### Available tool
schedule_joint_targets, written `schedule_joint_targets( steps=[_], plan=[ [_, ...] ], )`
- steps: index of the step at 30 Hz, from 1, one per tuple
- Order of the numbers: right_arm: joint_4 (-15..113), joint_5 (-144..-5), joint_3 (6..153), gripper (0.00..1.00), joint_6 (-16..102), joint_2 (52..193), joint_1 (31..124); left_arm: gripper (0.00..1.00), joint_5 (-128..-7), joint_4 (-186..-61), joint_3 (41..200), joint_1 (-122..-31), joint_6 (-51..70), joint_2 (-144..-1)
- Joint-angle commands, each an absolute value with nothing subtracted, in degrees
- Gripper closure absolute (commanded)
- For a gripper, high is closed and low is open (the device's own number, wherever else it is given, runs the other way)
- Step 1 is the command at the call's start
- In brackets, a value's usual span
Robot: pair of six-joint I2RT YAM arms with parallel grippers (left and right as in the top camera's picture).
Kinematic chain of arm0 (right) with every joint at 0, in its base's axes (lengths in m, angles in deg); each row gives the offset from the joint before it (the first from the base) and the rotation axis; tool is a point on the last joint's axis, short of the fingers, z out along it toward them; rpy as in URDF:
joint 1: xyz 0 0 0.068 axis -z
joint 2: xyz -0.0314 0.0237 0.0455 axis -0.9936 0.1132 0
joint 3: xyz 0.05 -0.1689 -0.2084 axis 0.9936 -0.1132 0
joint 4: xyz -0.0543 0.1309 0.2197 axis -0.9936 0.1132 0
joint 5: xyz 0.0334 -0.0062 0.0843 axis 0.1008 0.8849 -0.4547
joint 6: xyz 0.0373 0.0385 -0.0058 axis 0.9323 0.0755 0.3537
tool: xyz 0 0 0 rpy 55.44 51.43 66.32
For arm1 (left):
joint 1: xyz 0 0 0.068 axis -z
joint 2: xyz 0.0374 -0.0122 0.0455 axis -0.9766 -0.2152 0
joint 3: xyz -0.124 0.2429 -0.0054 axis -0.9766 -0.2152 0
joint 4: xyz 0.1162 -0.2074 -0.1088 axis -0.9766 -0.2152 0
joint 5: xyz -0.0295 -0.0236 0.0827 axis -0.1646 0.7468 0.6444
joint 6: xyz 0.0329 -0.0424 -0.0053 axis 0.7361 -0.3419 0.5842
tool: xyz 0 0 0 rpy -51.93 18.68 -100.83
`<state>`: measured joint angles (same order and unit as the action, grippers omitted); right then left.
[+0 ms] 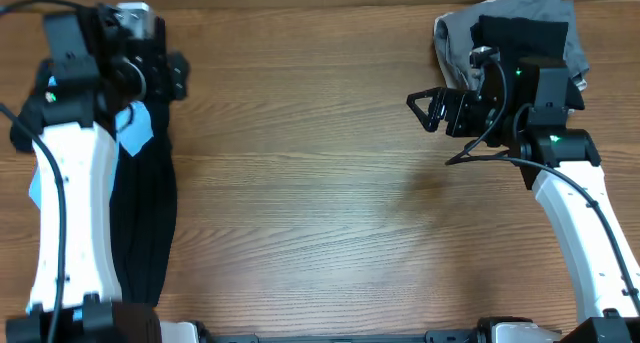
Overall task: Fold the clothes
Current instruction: 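Reach the left gripper to the blue t-shirt's top edge and grasp it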
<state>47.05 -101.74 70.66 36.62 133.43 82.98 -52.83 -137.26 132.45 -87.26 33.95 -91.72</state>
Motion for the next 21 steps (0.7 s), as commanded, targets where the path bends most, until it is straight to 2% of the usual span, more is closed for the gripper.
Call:
schedule_joint_targets(
  steps=[1,6,16,21],
  plan=[
    [47.9,-99.6,72.3,0.03,36.6,133.3,81.4,0.15,-44.5,-139.2,136.5,-90.3,33.0,-97.5],
    [49.2,-93.9,72.2,0.04,36.6,133.3,78.4,0.17,-44.2,-140.8,136.4,-92.7,33.1,-104.0],
    [49.2,-93.0,72.2,0.09,36.6,133.3,77.1,0.3,-39.7,-144.3,136.4,-92.8,33.2,-114.2],
    [49.2,-93.0,72.2,0.09,36.6,133.3,77.1,0.41,-38.3,-144.7,136.4,-93.8,33.2,-118.1]
  ],
)
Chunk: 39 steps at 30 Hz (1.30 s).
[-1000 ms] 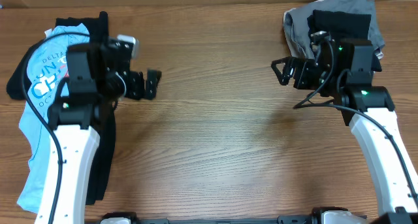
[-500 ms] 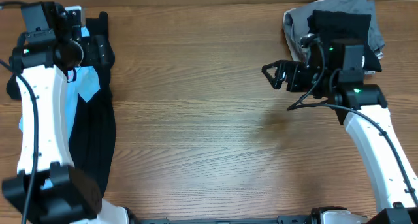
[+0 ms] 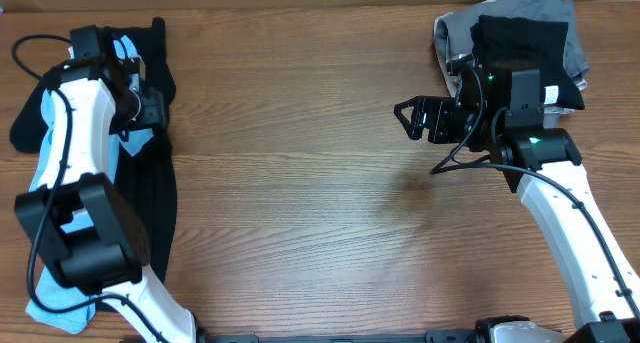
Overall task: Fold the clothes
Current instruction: 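Reach the left gripper to the blue t-shirt's top edge and grasp it, then drag the blue t-shirt with the left gripper toward the table center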
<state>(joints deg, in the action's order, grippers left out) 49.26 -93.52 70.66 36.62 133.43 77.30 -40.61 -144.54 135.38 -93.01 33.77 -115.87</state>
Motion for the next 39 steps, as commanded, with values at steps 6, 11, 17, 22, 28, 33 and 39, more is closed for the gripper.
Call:
schedule_joint_targets(
  steps=[6,11,17,22,28,33,39],
  plan=[
    [49.2,-93.0,72.1,0.09,36.6,133.3,77.1,0.44,-38.3,-144.3,136.3,-94.8,33.2,-120.8],
    [49.2,-93.0,72.1,0.09,36.6,133.3,77.1,0.47,-38.2,-144.2,136.3,-95.0,33.2,-123.1],
    [49.2,-93.0,72.1,0.09,36.6,133.3,77.2,0.57,-38.3,-143.6,136.3,-95.7,33.2,-124.4],
    [49.2,-92.0,72.1,0.09,36.6,133.3,77.2,0.62,-39.6,-143.6,136.5,-95.7,33.0,-124.4],
    [49.2,-92.0,72.1,0.09,36.6,133.3,77.2,0.65,-41.7,-146.1,140.0,-95.7,32.9,-124.3],
    [49.2,-92.0,72.1,0.1,36.6,133.3,77.2,0.69,-41.7,-149.3,143.4,-95.7,32.3,-124.3],
    [49.3,-92.1,72.1,0.1,36.6,133.3,77.2,0.95,-41.7,-149.4,143.6,-95.7,32.3,-124.3]
  ],
)
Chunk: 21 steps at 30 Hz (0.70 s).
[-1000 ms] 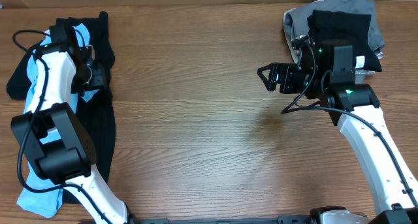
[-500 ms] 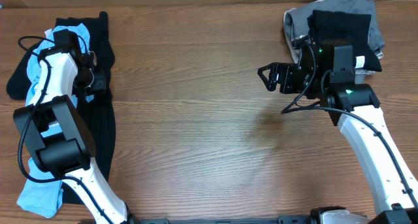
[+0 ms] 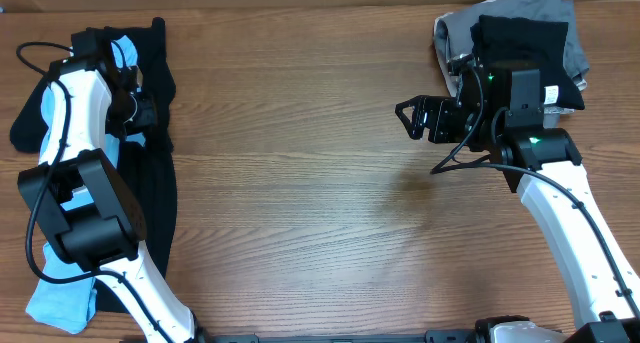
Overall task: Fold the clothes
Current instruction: 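Drag the blue t-shirt with the left gripper toward the table center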
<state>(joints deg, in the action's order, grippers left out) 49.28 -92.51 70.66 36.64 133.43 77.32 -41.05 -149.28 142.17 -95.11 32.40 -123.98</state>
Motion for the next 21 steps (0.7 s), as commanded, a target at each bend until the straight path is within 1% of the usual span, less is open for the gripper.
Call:
schedule_joint_targets(
  steps=[1,7,9,10,11,13,17,21],
  plan=[
    [49.3,-92.1,72.1,0.1,36.6,133.3,77.2,0.96,-41.7,-149.4,143.6,-95.7,32.2,-124.3],
    [49.3,-92.1,72.1,0.11,36.6,133.3,77.2,0.96,-42.2,-150.8,144.4,-95.6,29.9,-124.0],
    [49.2,-92.1,72.1,0.14,36.6,133.3,77.2,0.96,-44.2,-153.3,147.0,-95.5,29.9,-123.6],
    [49.1,-92.1,72.1,0.16,36.6,133.3,77.2,0.96,-45.3,-154.9,149.0,-95.4,30.0,-123.3],
    [48.9,-92.1,72.1,0.21,36.6,133.2,77.2,0.96,-46.5,-157.8,152.7,-95.0,30.0,-122.7],
    [48.9,-92.2,72.1,0.25,36.8,133.1,77.2,0.96,-48.0,-161.5,157.8,-94.4,30.0,-122.0],
    [49.4,-92.1,72.2,0.28,38.4,131.9,77.2,0.96,-53.2,-170.3,169.1,-91.0,30.0,-120.5],
    [50.6,-91.6,72.3,0.32,40.4,128.7,78.0,0.96,-53.3,-177.1,177.0,-85.0,30.0,-119.9]
  ],
)
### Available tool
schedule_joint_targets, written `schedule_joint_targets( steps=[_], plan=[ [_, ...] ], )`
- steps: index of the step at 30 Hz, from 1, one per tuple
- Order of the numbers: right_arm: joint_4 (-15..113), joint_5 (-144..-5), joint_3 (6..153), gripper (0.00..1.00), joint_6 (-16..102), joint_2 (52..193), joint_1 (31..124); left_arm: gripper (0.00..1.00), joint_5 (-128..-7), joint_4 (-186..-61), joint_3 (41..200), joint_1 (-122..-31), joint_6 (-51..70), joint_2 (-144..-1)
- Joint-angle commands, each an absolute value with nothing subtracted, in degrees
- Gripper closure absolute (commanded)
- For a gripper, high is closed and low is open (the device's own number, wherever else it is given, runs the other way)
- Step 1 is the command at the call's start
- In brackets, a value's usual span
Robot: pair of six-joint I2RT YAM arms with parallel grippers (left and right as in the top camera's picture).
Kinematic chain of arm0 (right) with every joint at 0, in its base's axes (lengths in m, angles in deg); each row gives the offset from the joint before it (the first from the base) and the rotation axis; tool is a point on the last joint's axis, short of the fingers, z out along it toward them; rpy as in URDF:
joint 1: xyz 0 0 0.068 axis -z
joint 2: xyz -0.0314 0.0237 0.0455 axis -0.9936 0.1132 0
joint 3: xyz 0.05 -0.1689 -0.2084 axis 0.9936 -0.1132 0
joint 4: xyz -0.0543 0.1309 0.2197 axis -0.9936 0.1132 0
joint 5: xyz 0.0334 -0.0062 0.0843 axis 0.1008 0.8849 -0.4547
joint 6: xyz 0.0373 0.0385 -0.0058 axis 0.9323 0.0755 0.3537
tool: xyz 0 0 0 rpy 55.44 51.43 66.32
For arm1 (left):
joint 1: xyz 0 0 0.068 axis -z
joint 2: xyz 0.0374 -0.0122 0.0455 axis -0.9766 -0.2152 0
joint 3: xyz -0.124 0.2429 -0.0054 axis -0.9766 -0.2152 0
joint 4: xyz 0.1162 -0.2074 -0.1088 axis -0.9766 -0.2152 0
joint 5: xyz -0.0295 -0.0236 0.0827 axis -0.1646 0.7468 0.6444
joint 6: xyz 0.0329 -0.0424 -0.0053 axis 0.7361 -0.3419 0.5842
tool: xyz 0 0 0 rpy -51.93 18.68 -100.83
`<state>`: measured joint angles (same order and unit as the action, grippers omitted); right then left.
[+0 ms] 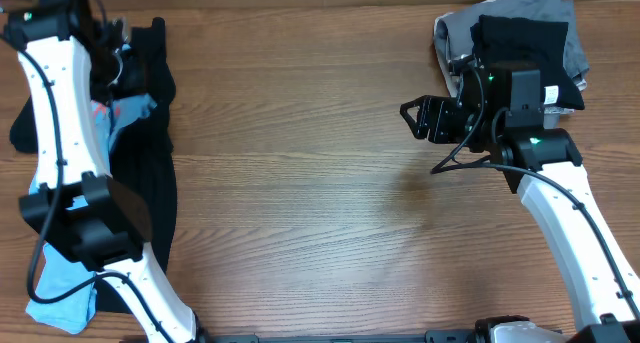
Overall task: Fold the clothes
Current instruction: 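Drag the blue t-shirt with the left gripper toward the table center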
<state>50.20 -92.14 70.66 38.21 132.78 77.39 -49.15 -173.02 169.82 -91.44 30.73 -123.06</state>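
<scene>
A long black garment (pixel 152 193) lies along the table's left side. A light blue garment (pixel 128 111) lies on it, and its lower end (pixel 58 295) trails to the front left. My left gripper (pixel 104 65) is high at the far left, above the blue cloth. It appears shut on a bunched part of that cloth, though its fingers are mostly hidden by the arm. My right gripper (pixel 408 115) hovers open over bare wood at the right, holding nothing.
A folded stack sits at the far right corner: a grey garment (pixel 455 31) with a black folded piece (pixel 525 38) on top, partly behind the right arm. The wooden table (pixel 300 203) lies between the arms.
My left arm has risen and its wrist is now at the far left corner. The blue cloth is bunched and drawn up under it. The right gripper has shifted only slightly.
At first my left gripper was over the far end of the black garment and my right gripper was open near the stack. The left arm then reached down onto the blue cloth and stayed there. Now it is raised with the blue cloth gathered beneath it.
</scene>
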Motion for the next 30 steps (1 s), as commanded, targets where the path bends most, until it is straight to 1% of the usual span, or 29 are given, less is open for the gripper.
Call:
schedule_joint_targets(
  steps=[1,4,8,14,15,21,25,30],
  plan=[
    [51.3,-91.2,72.5,0.33,41.7,127.5,78.7,0.96,-53.4,-178.5,178.3,-83.4,30.0,-119.9],
    [53.3,-91.0,72.6,0.33,43.0,123.9,81.7,0.96,-53.4,-181.2,180.0,-77.9,30.2,-119.9],
    [56.4,-91.0,72.6,0.32,42.9,118.9,87.0,0.96,-53.3,-180.5,180.1,-70.1,30.2,-119.9],
    [61.0,-91.0,72.6,0.3,42.8,113.6,95.6,0.96,-53.8,-173.3,180.1,-57.2,29.5,-119.9],
    [61.7,-91.0,72.6,0.27,42.8,113.1,96.7,0.96,-53.9,-171.7,180.0,-54.9,29.4,-120.0],
    [65.2,-91.0,72.6,0.24,42.4,111.8,100.8,0.96,-55.2,-162.7,178.9,-44.2,27.9,-121.4],
    [66.3,-91.0,72.6,0.22,42.2,111.8,103.2,0.96,-55.3,-157.4,178.9,-39.4,25.9,-124.3],
    [66.4,-91.0,72.6,0.19,42.3,111.8,107.7,0.96,-57.1,-149.4,178.9,-37.4,23.9,-127.8]
  ],
)
